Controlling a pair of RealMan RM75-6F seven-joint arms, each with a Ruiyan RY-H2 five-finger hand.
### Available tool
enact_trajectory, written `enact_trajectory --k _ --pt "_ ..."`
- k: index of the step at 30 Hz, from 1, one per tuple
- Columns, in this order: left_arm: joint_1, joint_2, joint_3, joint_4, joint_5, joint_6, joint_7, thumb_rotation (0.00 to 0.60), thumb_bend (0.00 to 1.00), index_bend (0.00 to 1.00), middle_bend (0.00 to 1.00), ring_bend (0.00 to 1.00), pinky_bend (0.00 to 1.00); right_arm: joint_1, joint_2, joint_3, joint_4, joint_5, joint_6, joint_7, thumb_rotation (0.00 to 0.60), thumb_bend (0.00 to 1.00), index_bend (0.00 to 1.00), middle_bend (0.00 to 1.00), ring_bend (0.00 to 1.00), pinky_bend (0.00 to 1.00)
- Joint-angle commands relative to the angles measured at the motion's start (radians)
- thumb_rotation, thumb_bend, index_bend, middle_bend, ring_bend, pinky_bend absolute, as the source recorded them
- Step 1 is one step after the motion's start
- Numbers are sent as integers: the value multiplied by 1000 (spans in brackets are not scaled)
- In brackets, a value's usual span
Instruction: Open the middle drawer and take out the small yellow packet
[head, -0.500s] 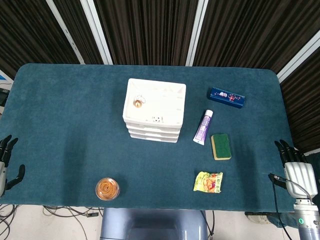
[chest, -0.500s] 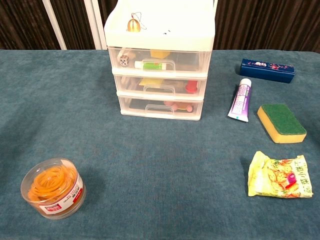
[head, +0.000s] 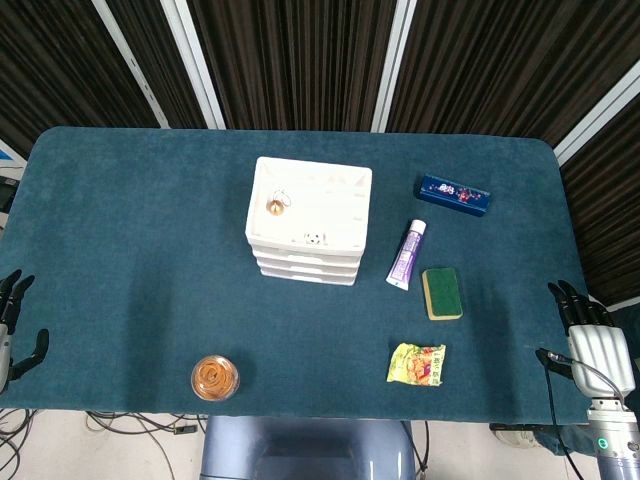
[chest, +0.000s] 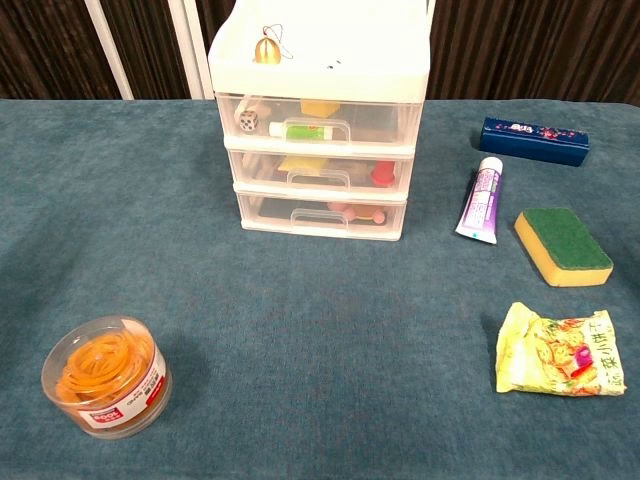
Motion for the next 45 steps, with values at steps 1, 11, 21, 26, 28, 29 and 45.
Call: enact_trajectory --k 1,11,21,26,28,29,45 --pt "-1 0 1 -1 -2 -4 1 600 458 44 25 0 0 1 6 -3 -3 1 -7 8 600 135 93 126 215 230" --pt "0 0 0 -4 -3 -4 -3 600 458 44 24 0 0 8 32 -16 -25 1 -44 33 600 135 83 132 236 230" --pt "1 2 0 -10 -3 -3 -9 600 458 44 23 0 0 20 53 -46 -110 -28 -101 254 600 259 83 416 654 764" --pt "4 3 0 -12 -3 -1 -15 600 458 44 23 0 0 53 40 -91 -173 -93 -171 417 600 306 83 622 837 886" --pt "4 4 0 -13 -8 -4 -19 600 458 44 23 0 0 74 40 -105 -184 -103 -216 471 600 316 78 649 874 904" --pt "4 6 0 -14 -11 -6 -21 600 458 44 23 0 0 93 44 -112 -191 -105 -254 489 600 324 72 661 892 911" --pt "3 11 -7 -18 -31 -19 -45 600 458 44 24 0 0 281 -148 34 -307 192 -504 387 600 409 0 741 955 938"
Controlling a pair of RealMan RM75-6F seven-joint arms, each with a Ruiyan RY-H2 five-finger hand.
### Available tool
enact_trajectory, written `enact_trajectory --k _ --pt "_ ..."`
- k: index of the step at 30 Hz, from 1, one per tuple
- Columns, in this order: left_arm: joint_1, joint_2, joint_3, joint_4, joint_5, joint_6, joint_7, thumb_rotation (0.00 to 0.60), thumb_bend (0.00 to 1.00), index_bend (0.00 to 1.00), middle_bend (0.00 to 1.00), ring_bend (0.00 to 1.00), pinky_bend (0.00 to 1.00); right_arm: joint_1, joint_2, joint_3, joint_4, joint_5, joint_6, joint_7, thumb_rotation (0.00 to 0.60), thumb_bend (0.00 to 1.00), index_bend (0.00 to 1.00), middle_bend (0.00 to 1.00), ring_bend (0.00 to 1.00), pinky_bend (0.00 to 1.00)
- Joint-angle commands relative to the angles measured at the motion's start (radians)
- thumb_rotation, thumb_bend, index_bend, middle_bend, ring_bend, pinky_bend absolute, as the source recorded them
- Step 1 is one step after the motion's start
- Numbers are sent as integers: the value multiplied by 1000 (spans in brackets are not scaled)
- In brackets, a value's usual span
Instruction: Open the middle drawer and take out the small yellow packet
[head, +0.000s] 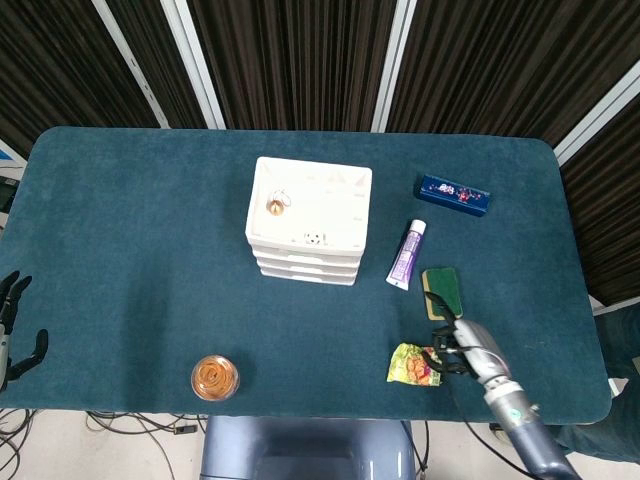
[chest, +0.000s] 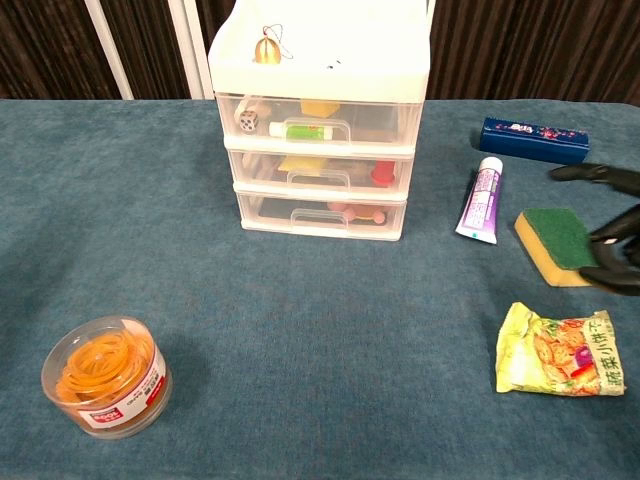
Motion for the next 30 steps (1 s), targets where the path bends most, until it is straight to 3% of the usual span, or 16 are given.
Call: enact_trajectory --k 1,8,17,30 --pt "0 2 -1 1 -4 -4 -7 600 458 44 23 0 0 48 -82 42 -10 71 -52 -1 600 414 0 740 956 938" --pt "-1 5 -4 2 -11 -9 -17 600 458 44 24 0 0 79 -208 71 8 131 -47 -19 600 478 0 750 962 938" --pt "-2 6 -4 0 -15 -14 -20 600 458 44 24 0 0 112 -317 85 40 176 -39 -80 600 479 0 763 968 938" --pt "-2 9 -4 -3 -21 -22 -28 600 458 44 23 0 0 204 -424 138 119 282 -125 -122 600 480 0 778 968 939"
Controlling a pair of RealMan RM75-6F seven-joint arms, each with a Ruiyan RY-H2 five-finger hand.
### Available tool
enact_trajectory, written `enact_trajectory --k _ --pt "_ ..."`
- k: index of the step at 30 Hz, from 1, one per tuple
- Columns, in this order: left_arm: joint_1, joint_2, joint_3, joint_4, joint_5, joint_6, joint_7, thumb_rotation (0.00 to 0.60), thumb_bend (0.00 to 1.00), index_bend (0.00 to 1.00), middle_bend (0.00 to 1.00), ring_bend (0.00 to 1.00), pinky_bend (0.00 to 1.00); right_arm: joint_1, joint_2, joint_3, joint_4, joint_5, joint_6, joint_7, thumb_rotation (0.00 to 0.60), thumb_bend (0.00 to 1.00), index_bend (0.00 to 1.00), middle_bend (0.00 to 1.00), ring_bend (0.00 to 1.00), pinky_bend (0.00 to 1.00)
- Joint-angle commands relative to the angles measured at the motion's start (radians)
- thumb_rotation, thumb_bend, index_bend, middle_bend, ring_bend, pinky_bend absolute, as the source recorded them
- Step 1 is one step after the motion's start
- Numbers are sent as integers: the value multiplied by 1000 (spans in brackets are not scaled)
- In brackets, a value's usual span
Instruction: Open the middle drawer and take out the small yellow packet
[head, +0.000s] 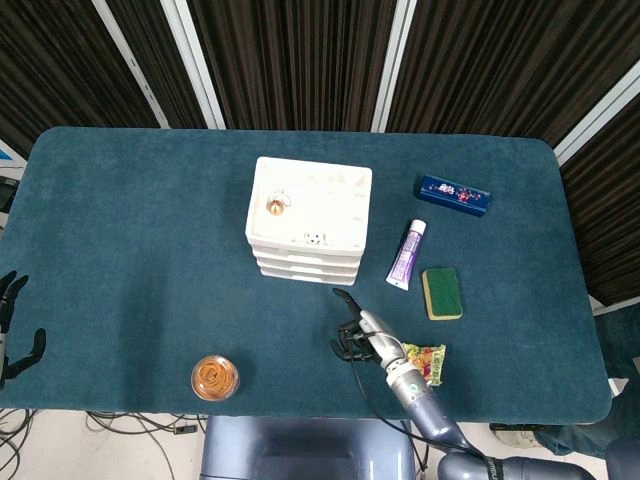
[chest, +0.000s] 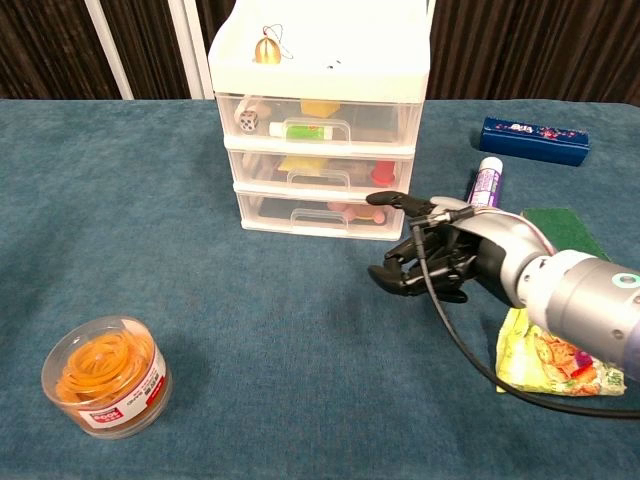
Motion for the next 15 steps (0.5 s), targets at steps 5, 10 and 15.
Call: enact_trajectory --k 5,10,15 --pt "-2 0 -3 3 -8 -6 -5 600 458 44 23 0 0 45 -46 32 37 32 -28 -17 600 483 0 780 968 939" --pt "-4 1 -5 6 -14 -13 -12 600 458 44 23 0 0 80 -94 59 76 69 -47 -20 600 536 0 800 968 939" --pt "-3 2 -4 6 -11 -12 -16 600 458 44 24 0 0 116 -150 80 138 82 -52 -31 600 635 0 806 968 941"
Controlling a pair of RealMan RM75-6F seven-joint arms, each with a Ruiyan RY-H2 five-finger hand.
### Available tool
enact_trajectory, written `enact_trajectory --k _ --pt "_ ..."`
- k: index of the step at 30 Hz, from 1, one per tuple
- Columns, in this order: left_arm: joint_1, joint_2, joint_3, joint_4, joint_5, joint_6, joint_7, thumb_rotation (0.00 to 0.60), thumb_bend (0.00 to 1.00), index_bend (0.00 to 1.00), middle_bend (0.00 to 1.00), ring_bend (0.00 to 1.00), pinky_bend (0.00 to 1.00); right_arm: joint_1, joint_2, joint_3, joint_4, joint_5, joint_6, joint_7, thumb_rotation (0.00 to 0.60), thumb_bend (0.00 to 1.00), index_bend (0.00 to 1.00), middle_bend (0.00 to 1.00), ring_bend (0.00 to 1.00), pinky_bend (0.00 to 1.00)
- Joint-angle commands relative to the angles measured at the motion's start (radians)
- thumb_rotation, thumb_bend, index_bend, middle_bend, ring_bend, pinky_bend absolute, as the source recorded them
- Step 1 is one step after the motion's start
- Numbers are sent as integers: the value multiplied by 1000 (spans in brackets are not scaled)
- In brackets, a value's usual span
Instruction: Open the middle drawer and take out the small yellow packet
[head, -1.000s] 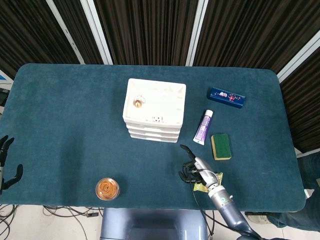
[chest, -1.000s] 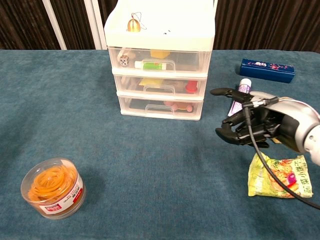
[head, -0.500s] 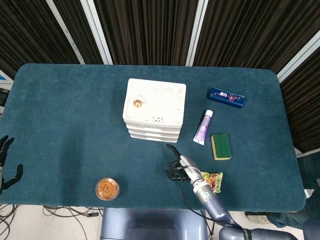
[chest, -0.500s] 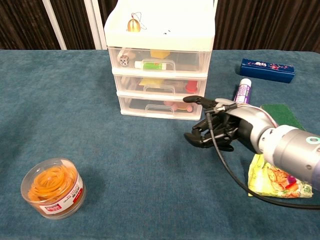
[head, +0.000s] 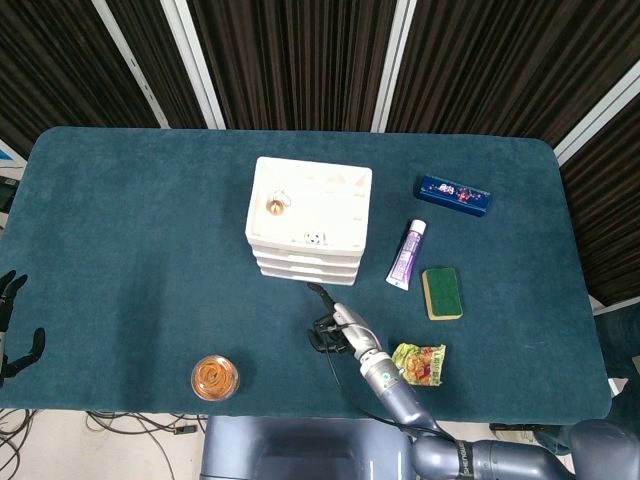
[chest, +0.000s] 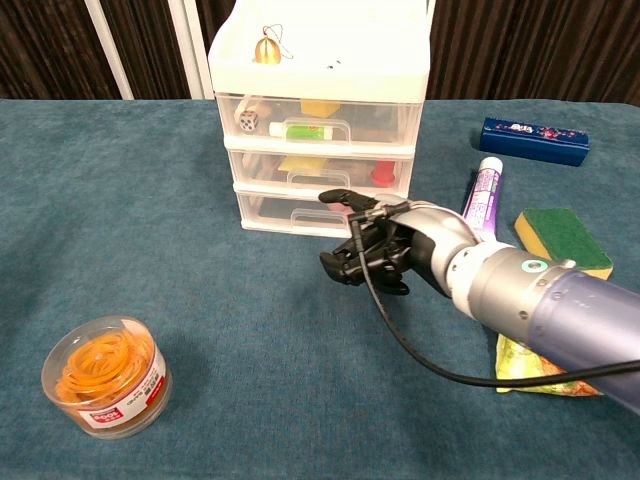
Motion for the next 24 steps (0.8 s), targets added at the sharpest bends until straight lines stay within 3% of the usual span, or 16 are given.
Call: enact_trajectory --k 1,13,24 --pt "0 0 0 1 2 2 0 600 458 44 23 0 0 22 -36 17 39 6 2 -7 600 641 0 807 968 941" --pt "-1 2 0 0 -3 -4 -6 600 458 44 24 0 0 78 -96 82 121 66 5 -30 600 640 0 844 975 942" --pt "0 3 1 -4 -2 -3 0 600 458 44 24 0 0 93 -123 96 115 141 21 -62 600 639 0 847 978 943"
